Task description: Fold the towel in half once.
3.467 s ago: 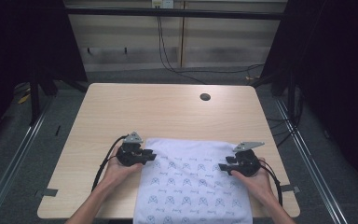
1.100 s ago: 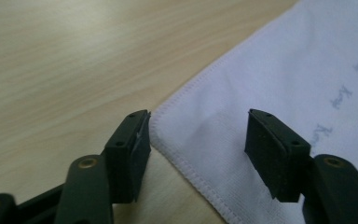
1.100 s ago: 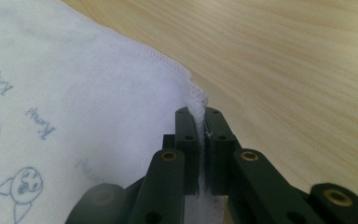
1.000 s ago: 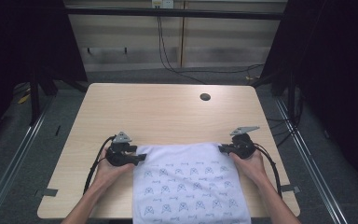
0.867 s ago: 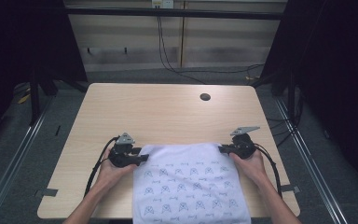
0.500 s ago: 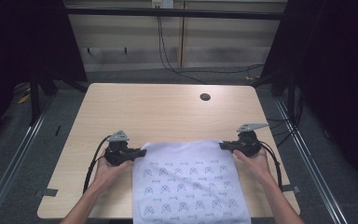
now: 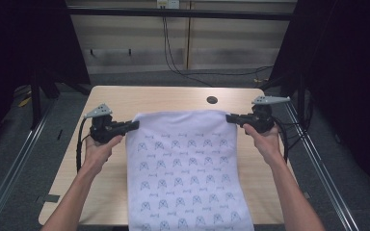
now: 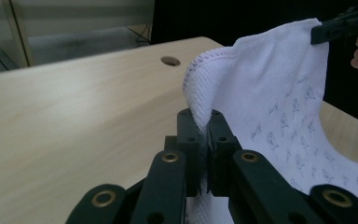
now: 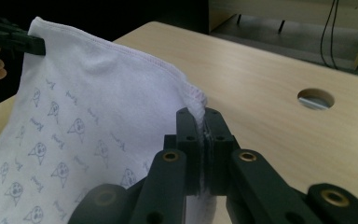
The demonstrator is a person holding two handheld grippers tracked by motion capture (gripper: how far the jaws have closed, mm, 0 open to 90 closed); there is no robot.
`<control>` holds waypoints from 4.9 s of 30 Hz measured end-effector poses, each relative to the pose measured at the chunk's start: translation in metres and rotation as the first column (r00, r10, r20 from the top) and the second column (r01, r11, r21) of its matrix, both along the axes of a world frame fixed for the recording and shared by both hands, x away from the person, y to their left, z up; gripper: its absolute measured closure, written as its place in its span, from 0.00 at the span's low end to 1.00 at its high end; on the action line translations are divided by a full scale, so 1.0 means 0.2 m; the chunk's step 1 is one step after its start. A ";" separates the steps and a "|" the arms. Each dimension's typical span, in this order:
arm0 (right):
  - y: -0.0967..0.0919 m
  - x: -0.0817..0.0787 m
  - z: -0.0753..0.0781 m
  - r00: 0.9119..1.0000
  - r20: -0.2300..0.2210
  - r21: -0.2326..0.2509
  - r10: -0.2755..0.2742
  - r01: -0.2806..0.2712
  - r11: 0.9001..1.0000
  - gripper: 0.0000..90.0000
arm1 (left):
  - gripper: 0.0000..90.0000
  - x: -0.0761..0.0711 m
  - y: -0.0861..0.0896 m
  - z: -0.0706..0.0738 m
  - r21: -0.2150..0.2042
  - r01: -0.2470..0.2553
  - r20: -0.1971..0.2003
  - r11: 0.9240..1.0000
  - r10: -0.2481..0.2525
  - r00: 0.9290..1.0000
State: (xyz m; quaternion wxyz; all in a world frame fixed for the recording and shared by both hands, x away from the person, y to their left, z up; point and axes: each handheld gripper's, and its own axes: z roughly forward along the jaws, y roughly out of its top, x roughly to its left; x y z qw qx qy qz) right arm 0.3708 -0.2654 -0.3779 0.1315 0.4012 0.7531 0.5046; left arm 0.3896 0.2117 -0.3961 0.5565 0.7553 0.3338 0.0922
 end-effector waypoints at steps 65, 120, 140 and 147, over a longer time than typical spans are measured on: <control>-0.01 -0.76 -0.57 0.933 -0.331 -0.192 0.143 -0.215 0.958 0.98 | 0.97 -0.69 -0.15 -0.52 0.227 0.223 -0.313 0.948 -0.146 0.939; 0.07 0.27 -0.28 0.988 -0.088 -0.074 -0.126 0.120 0.990 0.98 | 0.97 0.27 -0.01 -0.23 0.083 -0.102 -0.069 0.991 0.108 0.992; 0.01 -0.23 0.17 0.991 0.128 0.042 0.044 -0.050 0.998 0.97 | 0.96 -0.26 0.16 0.21 -0.038 0.074 0.064 0.997 -0.071 0.995; 0.01 -0.41 0.02 0.992 0.100 0.046 0.072 -0.077 0.996 0.97 | 0.96 -0.45 0.14 0.02 0.002 0.091 -0.019 0.996 -0.091 0.996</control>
